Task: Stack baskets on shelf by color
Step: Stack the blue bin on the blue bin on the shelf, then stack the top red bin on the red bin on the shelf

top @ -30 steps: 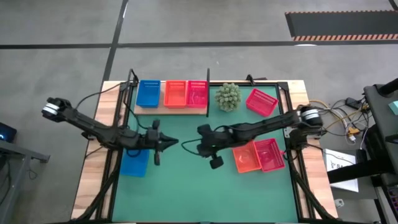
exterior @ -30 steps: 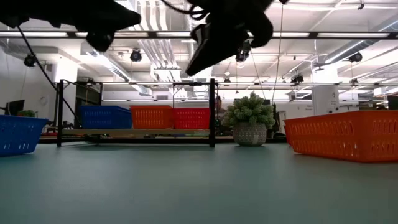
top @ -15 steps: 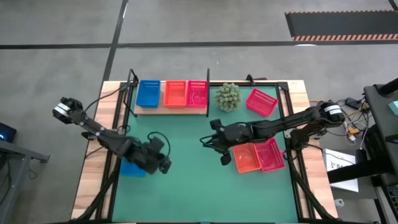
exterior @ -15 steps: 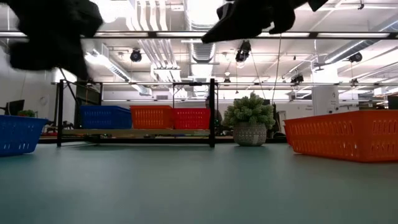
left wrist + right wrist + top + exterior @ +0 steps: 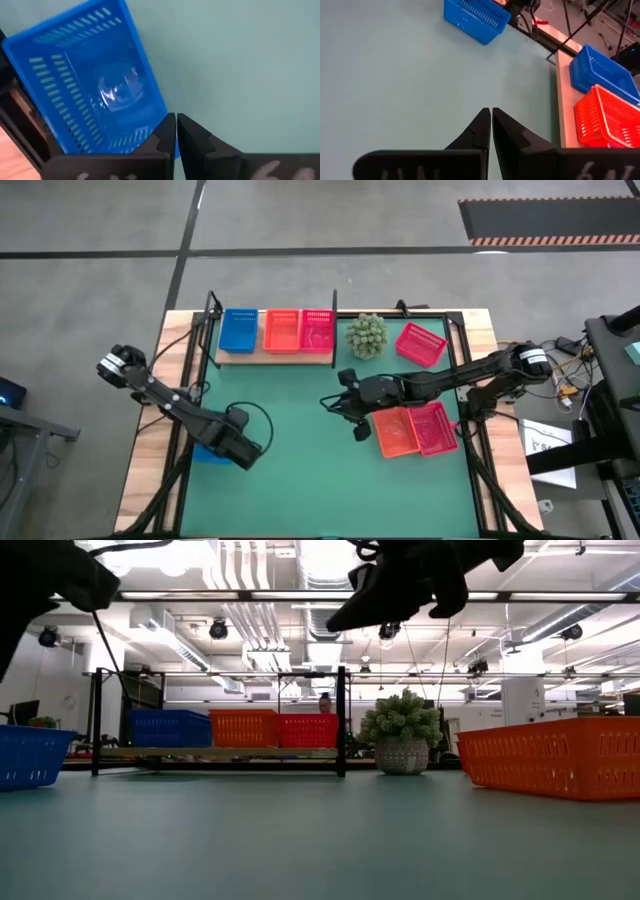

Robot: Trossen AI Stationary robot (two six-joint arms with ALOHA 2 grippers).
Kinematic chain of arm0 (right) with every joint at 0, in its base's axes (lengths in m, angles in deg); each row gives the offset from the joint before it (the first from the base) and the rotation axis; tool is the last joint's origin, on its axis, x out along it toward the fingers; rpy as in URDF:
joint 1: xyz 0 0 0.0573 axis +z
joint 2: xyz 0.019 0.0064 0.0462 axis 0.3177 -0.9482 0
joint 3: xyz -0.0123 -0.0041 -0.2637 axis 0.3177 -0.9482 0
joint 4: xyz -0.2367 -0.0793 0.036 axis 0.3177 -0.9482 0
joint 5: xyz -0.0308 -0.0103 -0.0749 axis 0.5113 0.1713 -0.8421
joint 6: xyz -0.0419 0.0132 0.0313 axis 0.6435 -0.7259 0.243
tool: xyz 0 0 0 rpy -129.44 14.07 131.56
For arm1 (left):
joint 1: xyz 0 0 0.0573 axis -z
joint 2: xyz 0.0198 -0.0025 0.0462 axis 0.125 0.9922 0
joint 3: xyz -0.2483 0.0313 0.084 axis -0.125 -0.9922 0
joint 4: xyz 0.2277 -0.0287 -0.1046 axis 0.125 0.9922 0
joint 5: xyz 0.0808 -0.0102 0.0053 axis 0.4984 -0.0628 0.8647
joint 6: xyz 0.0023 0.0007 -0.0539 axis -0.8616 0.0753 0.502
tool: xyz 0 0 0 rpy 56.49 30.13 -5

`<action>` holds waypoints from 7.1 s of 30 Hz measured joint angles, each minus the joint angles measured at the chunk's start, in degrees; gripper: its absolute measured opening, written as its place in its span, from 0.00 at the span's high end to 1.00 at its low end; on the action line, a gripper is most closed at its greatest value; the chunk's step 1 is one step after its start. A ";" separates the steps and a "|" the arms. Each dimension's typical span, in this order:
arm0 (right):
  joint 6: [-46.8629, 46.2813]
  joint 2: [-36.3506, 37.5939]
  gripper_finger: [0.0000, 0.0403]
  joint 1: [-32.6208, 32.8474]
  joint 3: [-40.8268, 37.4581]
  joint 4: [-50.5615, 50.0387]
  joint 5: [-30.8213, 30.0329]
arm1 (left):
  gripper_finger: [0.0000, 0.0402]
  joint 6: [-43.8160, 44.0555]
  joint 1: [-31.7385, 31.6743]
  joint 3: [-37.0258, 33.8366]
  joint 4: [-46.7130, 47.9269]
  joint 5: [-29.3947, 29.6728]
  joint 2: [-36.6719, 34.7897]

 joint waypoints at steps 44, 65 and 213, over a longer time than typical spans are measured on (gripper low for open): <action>1.57 0.00 0.97 -0.24 -0.20 -4.88 0.02 | 0.80 -44.57 11.67 -13.54 -15.58 -7.65 0.44; 2.56 1.74 0.97 -0.82 -0.31 -13.62 0.21 | 1.00 -50.60 3.32 17.92 3.87 12.46 0.48; -69.11 11.07 0.90 -20.20 15.77 -82.52 -6.05 | 0.73 -116.60 -16.94 -16.10 -58.49 37.52 -33.58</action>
